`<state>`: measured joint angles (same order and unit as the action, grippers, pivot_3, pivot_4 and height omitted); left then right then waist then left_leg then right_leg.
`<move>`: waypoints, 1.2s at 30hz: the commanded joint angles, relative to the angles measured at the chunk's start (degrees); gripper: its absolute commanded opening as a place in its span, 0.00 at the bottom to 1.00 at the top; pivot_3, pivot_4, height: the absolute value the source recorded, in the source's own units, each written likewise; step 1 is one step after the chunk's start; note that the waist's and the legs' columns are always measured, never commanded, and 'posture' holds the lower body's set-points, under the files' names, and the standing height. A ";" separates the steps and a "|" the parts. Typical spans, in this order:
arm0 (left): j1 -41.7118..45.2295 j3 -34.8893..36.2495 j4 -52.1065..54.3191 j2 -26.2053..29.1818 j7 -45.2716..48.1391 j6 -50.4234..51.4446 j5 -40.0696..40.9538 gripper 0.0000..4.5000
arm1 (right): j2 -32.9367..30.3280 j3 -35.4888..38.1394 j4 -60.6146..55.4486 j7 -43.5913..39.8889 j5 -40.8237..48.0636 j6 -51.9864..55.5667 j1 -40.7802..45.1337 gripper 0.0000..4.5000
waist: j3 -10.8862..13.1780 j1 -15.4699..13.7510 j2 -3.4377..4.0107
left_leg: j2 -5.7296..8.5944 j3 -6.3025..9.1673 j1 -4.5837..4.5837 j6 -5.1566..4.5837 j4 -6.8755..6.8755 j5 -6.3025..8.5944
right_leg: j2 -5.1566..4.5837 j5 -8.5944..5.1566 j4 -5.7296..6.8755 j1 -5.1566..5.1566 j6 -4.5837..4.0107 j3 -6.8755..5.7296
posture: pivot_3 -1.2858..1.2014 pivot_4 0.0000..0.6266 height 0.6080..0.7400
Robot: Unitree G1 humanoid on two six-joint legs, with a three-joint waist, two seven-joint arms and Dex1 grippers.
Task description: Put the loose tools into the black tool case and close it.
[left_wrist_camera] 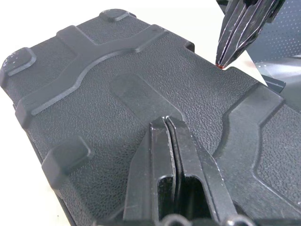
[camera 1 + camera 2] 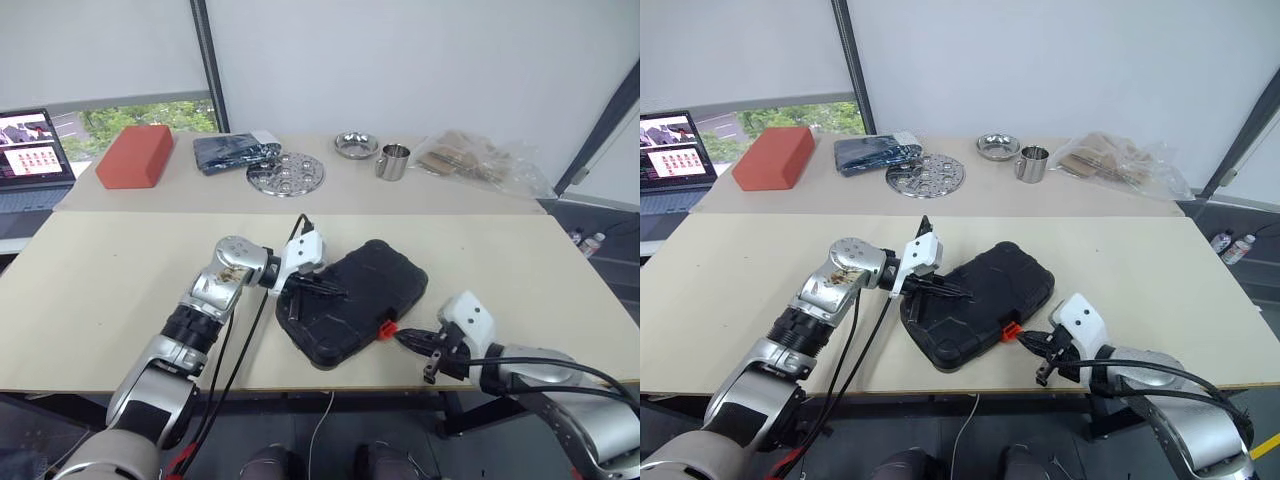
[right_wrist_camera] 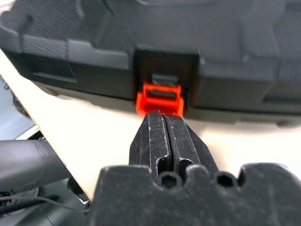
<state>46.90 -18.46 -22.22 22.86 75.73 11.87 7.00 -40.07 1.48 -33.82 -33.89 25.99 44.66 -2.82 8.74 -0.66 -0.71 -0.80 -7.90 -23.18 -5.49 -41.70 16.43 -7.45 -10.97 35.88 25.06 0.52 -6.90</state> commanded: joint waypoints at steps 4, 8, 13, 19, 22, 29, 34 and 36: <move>-0.98 -2.77 -3.21 0.10 0.24 -0.39 -3.07 0.02 | 2.24 -4.27 3.54 1.44 -3.66 -2.07 0.29 0.00 | -0.05 0.02 0.06 | 0.00 -0.01 -0.01 -0.02 0.00 0.01 | 0.01 -0.05 -0.01 0.01 0.08 -0.01 | 0.52 0.24 0.95; -0.21 -3.02 -4.05 -0.36 0.46 -1.61 -3.25 0.02 | 4.79 -7.12 6.71 2.09 -5.86 -3.48 3.15 0.00 | -0.11 0.09 0.01 | 0.00 0.01 0.02 -0.06 0.00 0.04 | 0.01 -0.09 -0.02 -0.01 0.16 0.00 | 0.52 0.24 0.95; 0.54 -4.12 -5.17 -0.89 0.40 -4.43 -4.61 0.02 | 9.33 -8.68 8.22 2.37 -6.50 -5.75 6.82 0.00 | -0.13 0.16 0.00 | -0.01 0.03 0.03 -0.09 0.00 0.05 | 0.01 -0.08 -0.01 -0.01 0.15 -0.01 | 0.52 0.24 0.95; 0.32 -8.15 -8.50 0.15 -0.27 -16.71 -11.19 0.02 | 11.38 -4.51 3.34 1.58 -4.39 -7.60 7.86 0.00 | -0.14 0.90 -0.01 | -0.09 0.01 0.01 -0.07 0.03 0.04 | -0.01 0.00 0.00 0.08 0.02 0.02 | 0.52 0.24 0.95; 0.30 -11.00 -11.54 1.10 -1.30 -25.17 -15.78 0.02 | 10.67 -2.32 1.37 1.31 -3.48 -7.06 9.19 0.00 | -0.25 0.84 0.18 | -0.09 0.01 0.03 -0.07 0.08 0.04 | -0.05 0.01 -0.01 0.07 -0.02 0.03 | 0.52 0.24 0.95; 1.75 -10.75 -15.99 -0.67 -1.96 -28.17 -16.67 0.02 | 11.53 -3.22 2.18 1.07 -2.56 -5.76 11.23 0.00 | -0.45 1.05 0.51 | -0.13 -0.02 0.43 -0.10 0.39 0.07 | -0.11 0.04 -0.03 -0.10 -0.05 0.03 | 0.52 0.24 0.95; 2.12 -9.73 -17.19 -1.31 -1.51 -26.86 -15.58 0.02 | 11.27 -4.58 4.77 0.75 -4.20 -5.90 11.97 0.00 | -0.72 1.05 0.49 | -0.12 -0.02 0.63 -0.08 0.62 0.04 | -0.06 0.01 -0.12 -0.18 -0.04 0.02 | 0.52 0.24 0.95; 2.10 -9.18 -17.40 -1.09 -1.67 -26.28 -15.35 0.02 | 10.77 -4.82 5.62 0.60 -5.14 -6.14 11.97 0.00 | -0.76 1.14 0.41 | -0.12 -0.03 0.80 -0.08 0.72 0.04 | -0.04 0.00 -0.20 -0.30 -0.05 0.02 | 0.52 0.24 0.95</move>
<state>52.65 -24.05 -34.79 21.61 73.16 -16.20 -4.43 -29.18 -3.53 -27.92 -33.65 21.44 40.33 7.71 7.98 0.48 -0.29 -0.92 -7.92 -22.33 -5.57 -40.95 16.47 -7.50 -10.97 35.65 24.63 0.46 -6.89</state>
